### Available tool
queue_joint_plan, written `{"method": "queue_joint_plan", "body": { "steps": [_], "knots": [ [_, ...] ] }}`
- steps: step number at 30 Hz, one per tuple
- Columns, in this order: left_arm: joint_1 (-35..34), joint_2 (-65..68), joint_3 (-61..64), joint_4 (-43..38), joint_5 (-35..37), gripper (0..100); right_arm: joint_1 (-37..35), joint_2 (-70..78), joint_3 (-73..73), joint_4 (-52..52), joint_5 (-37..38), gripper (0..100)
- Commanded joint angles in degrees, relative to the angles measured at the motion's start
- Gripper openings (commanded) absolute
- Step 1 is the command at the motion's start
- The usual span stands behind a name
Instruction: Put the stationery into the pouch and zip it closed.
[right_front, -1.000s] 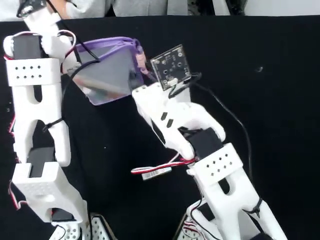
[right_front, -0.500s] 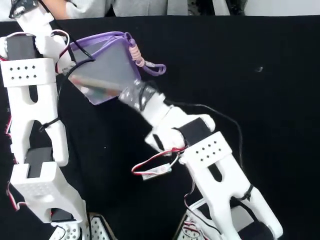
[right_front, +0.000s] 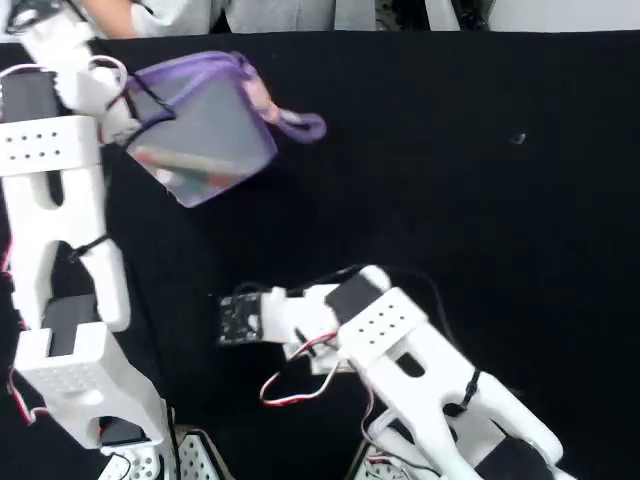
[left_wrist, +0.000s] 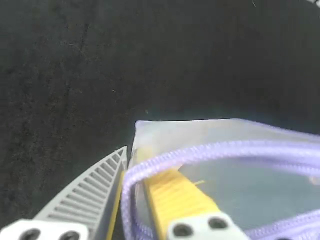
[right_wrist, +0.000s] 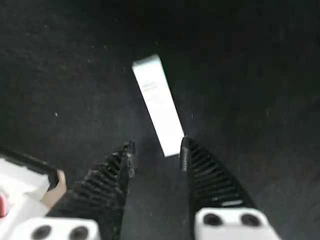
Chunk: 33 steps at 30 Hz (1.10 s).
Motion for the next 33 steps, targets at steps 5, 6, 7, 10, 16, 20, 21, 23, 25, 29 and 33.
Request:
{"method": "queue_joint_plan", "body": {
  "steps": [5, 6, 7, 10, 16, 20, 21, 23, 25, 29, 33],
  "knots": [
    [-12.5, 3.3, 0.7, -5.9, -4.7, 3, -5.8, 4.0, 3.6, -9.1, 1.2, 14.1],
    [-13.5, 3.3, 0.7, -6.2, -4.9, 3, -6.2, 5.8, 2.9, -9.2, 1.2, 14.1],
    [-14.3, 3.3, 0.7, -6.2, -4.7, 3, -6.3, 7.9, 1.8, -9.2, 1.2, 13.9],
    [-15.0, 3.3, 0.7, -6.9, -4.8, 3, -6.2, 15.5, -2.5, -9.2, 1.2, 13.9],
    [-15.0, 3.3, 0.7, -6.9, -4.8, 3, -6.1, 28.2, -9.3, -9.2, 1.2, 13.8],
    [-15.0, 3.3, 0.7, -6.9, -4.8, 3, -6.2, 29.1, -10.1, -9.2, 1.2, 13.7],
    [-14.9, 3.3, 0.7, -6.9, -4.8, 3, -6.2, 29.1, -10.1, -9.3, 1.2, 13.6],
    [-14.9, 3.3, 0.7, -6.9, -4.8, 3, -6.2, 29.1, -10.2, -9.8, 1.2, 10.3],
    [-14.9, 3.3, 0.7, -6.9, -4.8, 3, -6.2, 29.1, -10.2, -10.8, 1.2, 2.9],
    [-14.5, 3.3, 0.7, -6.9, -4.7, 3, -6.0, 27.3, -10.2, -11.3, 1.0, 2.2],
    [-11.6, 3.3, 0.7, -6.0, -4.7, 3, -2.8, 18.8, -10.2, -10.7, 0.8, 1.1]
  ]
}}
